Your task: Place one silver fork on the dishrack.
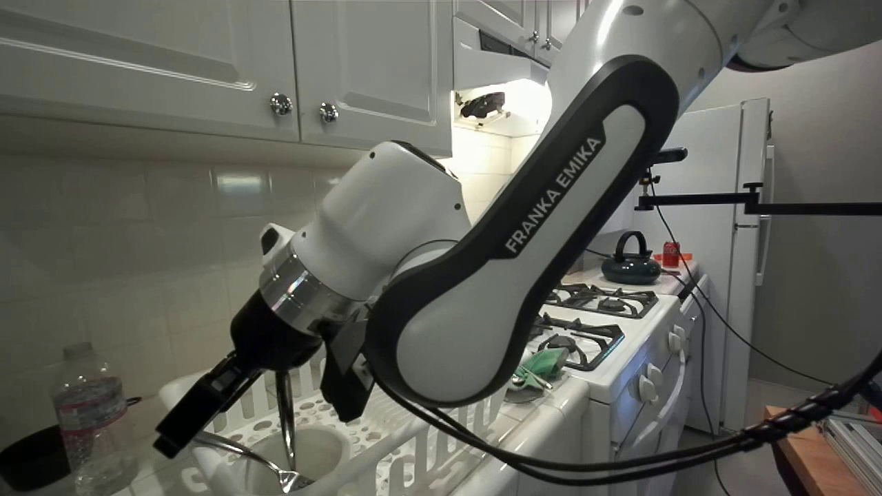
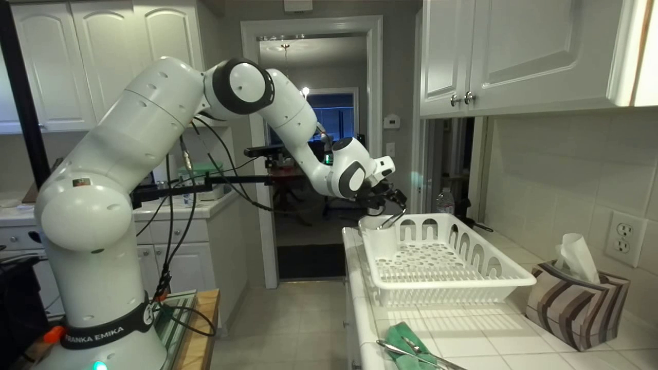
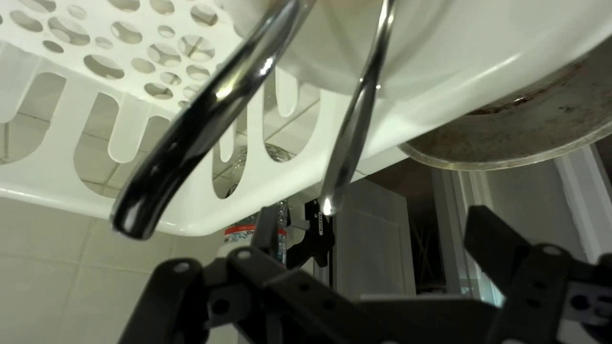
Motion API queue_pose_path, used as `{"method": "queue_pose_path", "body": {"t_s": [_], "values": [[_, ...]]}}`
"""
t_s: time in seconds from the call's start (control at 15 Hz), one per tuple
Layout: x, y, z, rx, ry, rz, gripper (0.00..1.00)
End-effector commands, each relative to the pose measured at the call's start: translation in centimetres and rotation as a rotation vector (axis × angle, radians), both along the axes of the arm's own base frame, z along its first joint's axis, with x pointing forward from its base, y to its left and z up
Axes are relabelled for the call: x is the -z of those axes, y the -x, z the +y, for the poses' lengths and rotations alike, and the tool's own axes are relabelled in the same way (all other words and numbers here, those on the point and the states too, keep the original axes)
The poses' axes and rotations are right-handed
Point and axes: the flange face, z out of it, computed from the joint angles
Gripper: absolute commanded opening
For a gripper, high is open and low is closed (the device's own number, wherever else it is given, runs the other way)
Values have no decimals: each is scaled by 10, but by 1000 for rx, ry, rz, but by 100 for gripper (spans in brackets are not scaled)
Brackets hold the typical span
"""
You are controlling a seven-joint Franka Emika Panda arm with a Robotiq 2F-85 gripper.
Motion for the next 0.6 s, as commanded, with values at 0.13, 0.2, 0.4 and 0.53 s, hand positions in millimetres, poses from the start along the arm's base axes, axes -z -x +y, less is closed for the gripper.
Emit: {"method": "queue_pose_path", "body": {"t_s": [0.13,0.2,0.4,0.53], "values": [[-6,-15,0,-55,62,39,100],[-6,-16,0,-61,72,47,100],[-6,-19,-1,-76,101,75,100],[-4,-20,-2,-74,119,92,100]]}}
